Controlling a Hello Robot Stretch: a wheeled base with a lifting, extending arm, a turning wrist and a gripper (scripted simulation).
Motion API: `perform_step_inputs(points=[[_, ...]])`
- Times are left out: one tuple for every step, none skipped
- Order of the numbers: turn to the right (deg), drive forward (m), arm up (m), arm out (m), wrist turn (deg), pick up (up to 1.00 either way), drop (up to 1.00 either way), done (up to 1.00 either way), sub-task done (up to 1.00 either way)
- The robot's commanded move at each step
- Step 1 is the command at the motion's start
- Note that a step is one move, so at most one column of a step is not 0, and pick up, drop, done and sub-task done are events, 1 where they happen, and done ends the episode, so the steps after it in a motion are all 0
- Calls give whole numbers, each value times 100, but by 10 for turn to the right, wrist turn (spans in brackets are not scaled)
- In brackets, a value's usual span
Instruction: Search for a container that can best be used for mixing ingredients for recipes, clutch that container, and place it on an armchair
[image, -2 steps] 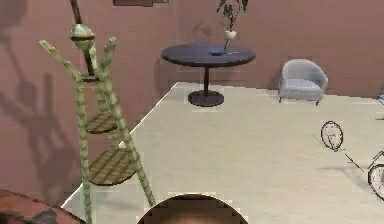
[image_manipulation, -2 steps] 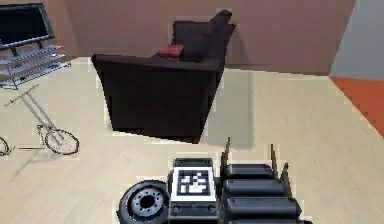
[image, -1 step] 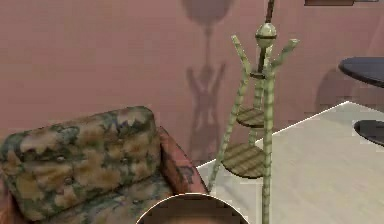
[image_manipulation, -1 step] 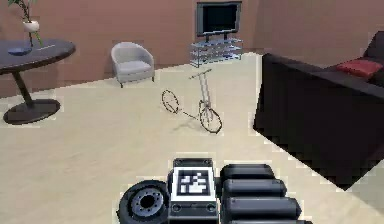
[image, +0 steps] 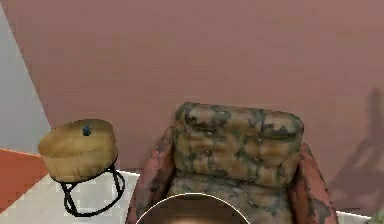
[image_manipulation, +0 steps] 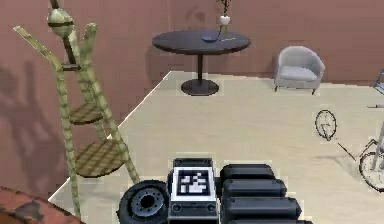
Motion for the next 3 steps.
perform_step_inputs(points=[[-450, 0, 0, 0, 0, 0, 0, 0, 0], [-150, 0, 0, 0, 0, 0, 0, 0, 0], [0, 0, 0, 30, 0, 0, 0, 0, 0]])
